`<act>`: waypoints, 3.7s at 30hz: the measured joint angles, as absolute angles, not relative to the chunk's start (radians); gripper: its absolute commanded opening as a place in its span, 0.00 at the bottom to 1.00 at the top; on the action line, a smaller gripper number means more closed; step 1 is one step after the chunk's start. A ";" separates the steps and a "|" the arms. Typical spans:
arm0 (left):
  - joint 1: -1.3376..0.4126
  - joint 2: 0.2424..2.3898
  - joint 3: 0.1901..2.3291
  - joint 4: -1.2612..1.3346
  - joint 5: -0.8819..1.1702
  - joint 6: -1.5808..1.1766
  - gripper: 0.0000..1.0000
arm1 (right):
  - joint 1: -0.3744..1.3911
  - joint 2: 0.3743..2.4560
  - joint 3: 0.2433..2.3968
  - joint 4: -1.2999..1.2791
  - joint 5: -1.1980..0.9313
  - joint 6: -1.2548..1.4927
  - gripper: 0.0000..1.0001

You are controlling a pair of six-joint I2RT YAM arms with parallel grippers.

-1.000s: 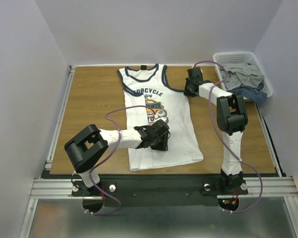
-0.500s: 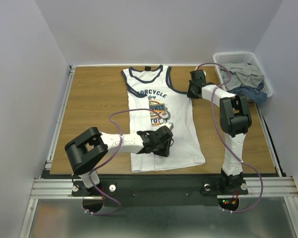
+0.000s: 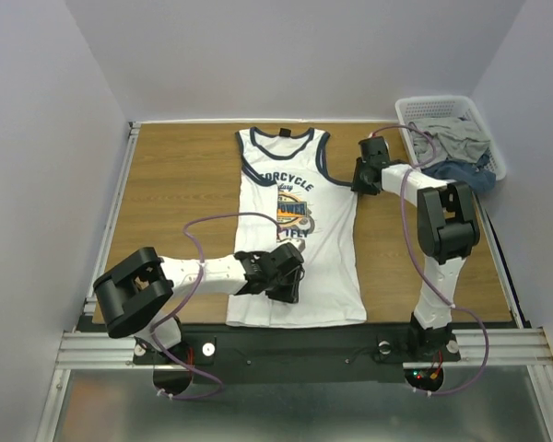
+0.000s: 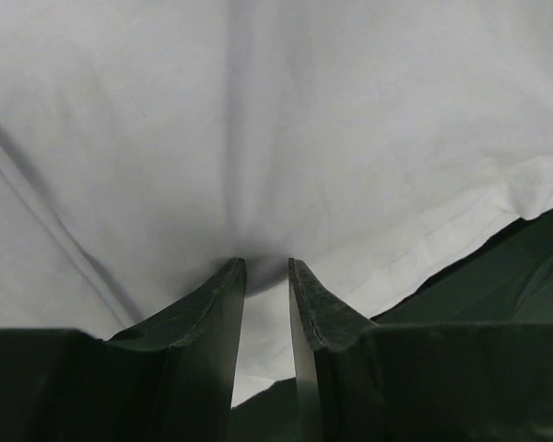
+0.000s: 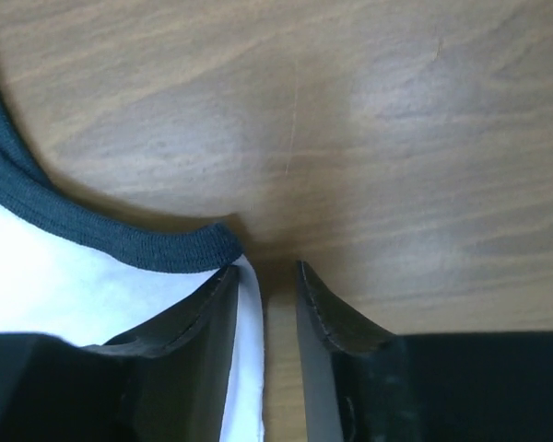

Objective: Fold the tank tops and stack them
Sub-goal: Fold the tank top

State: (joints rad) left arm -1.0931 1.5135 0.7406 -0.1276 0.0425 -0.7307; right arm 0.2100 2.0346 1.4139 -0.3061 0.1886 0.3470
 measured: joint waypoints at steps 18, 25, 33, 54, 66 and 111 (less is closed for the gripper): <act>-1.271 1.617 1.181 -0.322 -0.051 -0.698 0.61 | 0.125 1.729 1.391 -0.342 0.166 0.443 0.68; -1.445 1.937 1.381 -0.336 -0.089 -0.743 0.55 | 0.037 1.649 1.391 -0.386 0.163 0.489 0.67; -1.472 2.030 1.479 -0.435 -0.152 -0.767 0.55 | 0.049 1.621 1.342 -0.410 0.133 0.491 0.67; -1.484 2.095 1.575 -0.512 -0.225 -0.767 0.39 | 0.049 1.611 1.327 -0.427 0.112 0.491 0.67; -1.485 2.095 1.552 -0.492 -0.218 -0.765 0.20 | 0.049 1.611 1.327 -0.427 0.112 0.491 0.67; -1.395 1.744 1.147 -0.213 0.025 -0.799 0.00 | 0.152 1.871 1.255 -0.248 -0.079 0.481 0.45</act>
